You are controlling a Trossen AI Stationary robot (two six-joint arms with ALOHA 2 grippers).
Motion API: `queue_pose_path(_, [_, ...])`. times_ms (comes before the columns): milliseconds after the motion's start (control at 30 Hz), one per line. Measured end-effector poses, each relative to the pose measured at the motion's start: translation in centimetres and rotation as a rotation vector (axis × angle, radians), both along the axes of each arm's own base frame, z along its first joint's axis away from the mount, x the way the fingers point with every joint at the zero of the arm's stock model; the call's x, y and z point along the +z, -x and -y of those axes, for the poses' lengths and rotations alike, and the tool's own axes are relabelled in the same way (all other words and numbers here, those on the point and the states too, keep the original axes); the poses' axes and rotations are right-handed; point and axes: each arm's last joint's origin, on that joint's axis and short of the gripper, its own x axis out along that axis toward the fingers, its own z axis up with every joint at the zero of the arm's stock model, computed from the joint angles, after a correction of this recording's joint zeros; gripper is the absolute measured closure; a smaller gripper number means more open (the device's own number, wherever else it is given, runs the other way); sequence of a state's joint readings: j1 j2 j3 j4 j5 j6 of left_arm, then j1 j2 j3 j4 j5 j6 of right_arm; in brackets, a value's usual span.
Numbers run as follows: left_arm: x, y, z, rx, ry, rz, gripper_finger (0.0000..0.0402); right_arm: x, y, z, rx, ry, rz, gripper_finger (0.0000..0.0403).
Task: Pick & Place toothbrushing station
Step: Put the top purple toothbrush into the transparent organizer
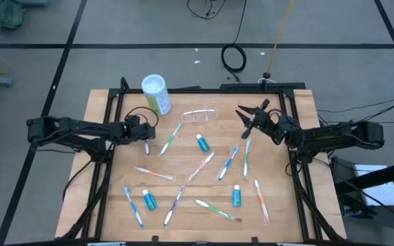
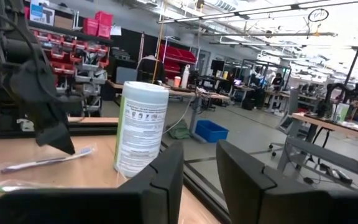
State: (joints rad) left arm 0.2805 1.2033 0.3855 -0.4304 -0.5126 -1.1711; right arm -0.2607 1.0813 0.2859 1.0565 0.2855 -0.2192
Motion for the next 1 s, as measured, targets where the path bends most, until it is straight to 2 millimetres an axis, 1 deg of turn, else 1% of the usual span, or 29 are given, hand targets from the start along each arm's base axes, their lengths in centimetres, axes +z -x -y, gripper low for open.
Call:
queue_pose_path(133, [-0.6,-0.1,-0.3,0.027,0.01,-0.025,0.0257,-0.1,0.0,0.0,0.0,-0.004,-0.011,0.0316])
queue_pose_path(300, [-1.0,-0.4,-0.7,0.013,0.0,-0.036,0.0258,-0.5,-0.1,0.0,0.005,-0.037,-0.036,0.0316])
queue_pose_path(367, [-1.1,-0.6,-0.7,0.004,-0.005,-0.03,0.0267,-0.9,-0.1,0.0,0.007,-0.067,-0.064,0.0316])
queue_pose_path(467, [-1.0,-0.7,-0.8,-0.002,-0.006,-0.016,0.0297,-1.8,-0.2,0.0,0.006,-0.113,-0.147,0.0316])
queue_pose_path(667, [-1.0,-0.7,-0.8,-0.004,-0.001,-0.012,0.0378,-4.2,0.1,0.0,-0.005,-0.236,-0.352,0.0316])
queue_pose_path(733, [-1.0,-0.8,-0.8,-0.005,-0.001,-0.009,0.0393,-4.7,0.3,-0.1,-0.011,-0.271,-0.397,0.0316])
queue_pose_path(900, [-1.0,-0.8,-0.8,-0.034,-0.001,-0.017,0.0378,-5.2,0.5,-0.1,-0.017,-0.297,-0.446,0.0316])
queue_pose_path(1000, [-0.9,-1.2,-0.5,-0.095,-0.01,-0.012,0.0381,-5.2,0.5,-0.1,-0.017,-0.296,-0.447,0.0316])
